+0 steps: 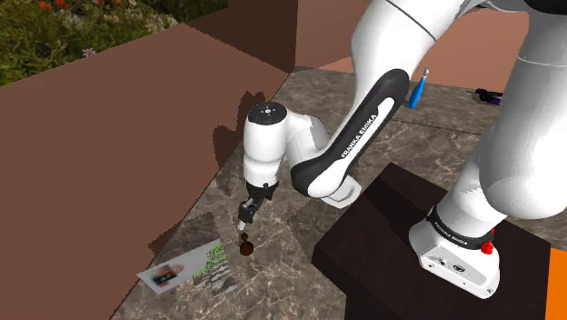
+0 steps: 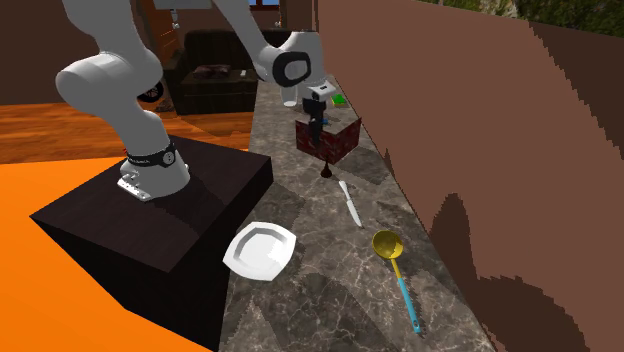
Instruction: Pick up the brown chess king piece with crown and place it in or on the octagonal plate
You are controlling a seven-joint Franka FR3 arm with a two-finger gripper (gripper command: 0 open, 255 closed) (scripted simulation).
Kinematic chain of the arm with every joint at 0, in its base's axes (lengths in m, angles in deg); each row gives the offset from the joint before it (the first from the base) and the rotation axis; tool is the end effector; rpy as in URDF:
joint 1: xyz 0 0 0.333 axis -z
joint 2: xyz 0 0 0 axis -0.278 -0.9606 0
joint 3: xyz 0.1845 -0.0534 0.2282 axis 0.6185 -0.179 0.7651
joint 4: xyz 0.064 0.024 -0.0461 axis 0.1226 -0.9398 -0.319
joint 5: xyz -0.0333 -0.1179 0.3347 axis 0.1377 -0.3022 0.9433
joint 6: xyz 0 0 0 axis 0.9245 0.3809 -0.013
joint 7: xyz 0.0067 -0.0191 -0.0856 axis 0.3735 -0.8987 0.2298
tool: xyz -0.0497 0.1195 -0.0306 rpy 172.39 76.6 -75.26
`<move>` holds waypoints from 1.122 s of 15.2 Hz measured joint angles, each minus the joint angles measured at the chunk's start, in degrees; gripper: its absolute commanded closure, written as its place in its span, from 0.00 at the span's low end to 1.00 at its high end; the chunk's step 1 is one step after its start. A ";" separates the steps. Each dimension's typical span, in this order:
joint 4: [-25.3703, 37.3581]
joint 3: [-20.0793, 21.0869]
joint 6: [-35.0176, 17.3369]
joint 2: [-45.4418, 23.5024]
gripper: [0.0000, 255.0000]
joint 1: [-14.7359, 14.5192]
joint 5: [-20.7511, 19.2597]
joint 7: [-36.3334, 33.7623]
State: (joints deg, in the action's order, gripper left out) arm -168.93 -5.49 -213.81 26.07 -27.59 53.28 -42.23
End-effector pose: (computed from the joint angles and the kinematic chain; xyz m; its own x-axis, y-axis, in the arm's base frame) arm 0.3836 0.2960 0.2178 0.9697 0.2054 0.1322 0.2066 -0.9784 0.0049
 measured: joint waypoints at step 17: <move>13.49 -11.19 -5.57 -20.65 0.00 -13.13 -15.82 -13.64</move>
State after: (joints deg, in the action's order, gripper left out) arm -155.44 -16.68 -219.38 5.42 -40.73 37.45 -55.88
